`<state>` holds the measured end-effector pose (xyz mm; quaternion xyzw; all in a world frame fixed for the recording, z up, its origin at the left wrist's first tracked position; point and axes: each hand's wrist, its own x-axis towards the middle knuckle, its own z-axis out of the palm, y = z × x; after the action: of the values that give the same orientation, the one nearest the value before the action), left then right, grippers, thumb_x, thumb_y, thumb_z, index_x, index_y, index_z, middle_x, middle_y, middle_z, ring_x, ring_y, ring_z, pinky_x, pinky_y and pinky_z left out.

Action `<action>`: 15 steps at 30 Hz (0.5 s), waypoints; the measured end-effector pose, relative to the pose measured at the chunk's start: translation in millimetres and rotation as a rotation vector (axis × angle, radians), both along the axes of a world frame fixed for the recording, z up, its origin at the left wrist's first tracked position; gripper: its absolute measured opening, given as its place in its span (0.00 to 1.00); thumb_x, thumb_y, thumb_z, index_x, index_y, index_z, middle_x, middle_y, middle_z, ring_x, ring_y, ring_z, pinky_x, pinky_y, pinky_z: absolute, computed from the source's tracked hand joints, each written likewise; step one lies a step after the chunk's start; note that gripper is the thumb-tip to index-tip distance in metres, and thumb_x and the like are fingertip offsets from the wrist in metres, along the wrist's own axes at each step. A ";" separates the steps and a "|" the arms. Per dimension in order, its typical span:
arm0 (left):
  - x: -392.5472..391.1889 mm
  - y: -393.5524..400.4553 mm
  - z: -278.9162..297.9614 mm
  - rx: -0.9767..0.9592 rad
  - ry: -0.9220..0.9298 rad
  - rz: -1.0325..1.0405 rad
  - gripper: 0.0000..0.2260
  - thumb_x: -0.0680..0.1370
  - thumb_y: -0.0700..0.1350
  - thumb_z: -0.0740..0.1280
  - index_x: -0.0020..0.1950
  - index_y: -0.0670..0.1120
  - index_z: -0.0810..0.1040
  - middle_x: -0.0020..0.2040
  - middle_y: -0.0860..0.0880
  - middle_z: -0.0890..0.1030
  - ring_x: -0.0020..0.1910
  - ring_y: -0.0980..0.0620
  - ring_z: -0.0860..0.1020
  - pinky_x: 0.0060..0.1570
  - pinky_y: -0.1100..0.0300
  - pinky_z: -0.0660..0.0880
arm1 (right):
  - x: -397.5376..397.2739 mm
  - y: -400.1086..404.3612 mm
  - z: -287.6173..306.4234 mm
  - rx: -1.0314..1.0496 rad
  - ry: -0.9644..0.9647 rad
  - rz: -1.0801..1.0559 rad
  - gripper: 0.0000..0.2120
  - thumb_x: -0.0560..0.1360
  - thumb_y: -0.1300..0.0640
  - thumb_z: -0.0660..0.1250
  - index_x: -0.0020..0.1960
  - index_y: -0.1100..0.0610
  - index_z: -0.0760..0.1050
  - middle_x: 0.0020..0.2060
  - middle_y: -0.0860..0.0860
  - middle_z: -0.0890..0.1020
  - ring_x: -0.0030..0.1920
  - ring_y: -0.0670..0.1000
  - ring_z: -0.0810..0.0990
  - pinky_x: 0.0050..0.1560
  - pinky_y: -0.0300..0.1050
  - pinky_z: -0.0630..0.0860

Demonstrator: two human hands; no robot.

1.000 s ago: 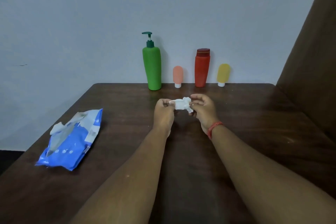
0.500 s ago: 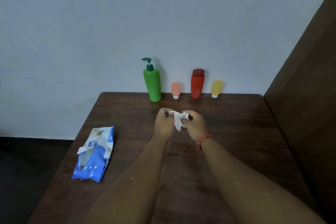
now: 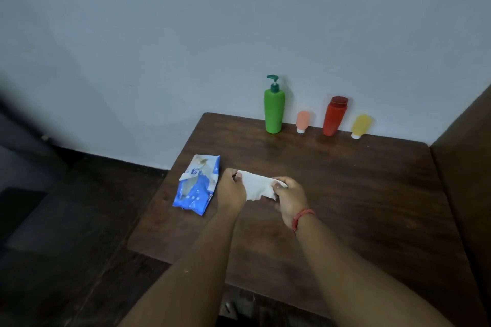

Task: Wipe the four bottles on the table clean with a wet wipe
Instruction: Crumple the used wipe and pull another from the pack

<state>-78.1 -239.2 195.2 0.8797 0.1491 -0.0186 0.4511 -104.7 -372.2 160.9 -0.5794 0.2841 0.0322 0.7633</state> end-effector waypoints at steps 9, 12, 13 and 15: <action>7.6 134.1 -8.1 -0.032 0.020 0.034 0.09 0.85 0.43 0.58 0.56 0.40 0.75 0.51 0.49 0.75 0.49 0.49 0.73 0.44 0.62 0.65 | 29.4 118.4 -3.4 -0.005 0.156 -0.055 0.06 0.82 0.62 0.58 0.50 0.56 0.72 0.48 0.57 0.79 0.40 0.52 0.77 0.29 0.42 0.74; 23.4 181.4 -11.5 -0.100 0.034 0.078 0.08 0.84 0.43 0.58 0.51 0.41 0.74 0.46 0.48 0.77 0.45 0.50 0.74 0.37 0.59 0.65 | 46.8 171.6 4.2 -0.034 0.151 -0.101 0.05 0.80 0.64 0.57 0.49 0.57 0.70 0.44 0.56 0.77 0.36 0.52 0.76 0.29 0.44 0.73; 31.0 203.5 -12.6 -0.123 0.044 0.089 0.08 0.84 0.43 0.58 0.50 0.41 0.73 0.43 0.49 0.76 0.44 0.50 0.74 0.37 0.58 0.64 | 54.7 195.3 4.2 -0.040 0.145 -0.107 0.05 0.80 0.65 0.57 0.49 0.57 0.70 0.42 0.56 0.76 0.34 0.52 0.75 0.28 0.43 0.72; 44.2 231.9 -9.9 -0.150 0.050 0.098 0.08 0.84 0.43 0.57 0.48 0.41 0.72 0.41 0.50 0.74 0.42 0.50 0.73 0.36 0.57 0.62 | 66.4 224.3 6.3 -0.062 0.132 -0.091 0.04 0.80 0.64 0.59 0.49 0.58 0.71 0.40 0.56 0.76 0.33 0.52 0.74 0.27 0.42 0.70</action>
<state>-33.9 -7.3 185.3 0.8343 0.2014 -0.0298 0.5124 -38.3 -147.9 167.2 -0.5857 0.3608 0.0268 0.7253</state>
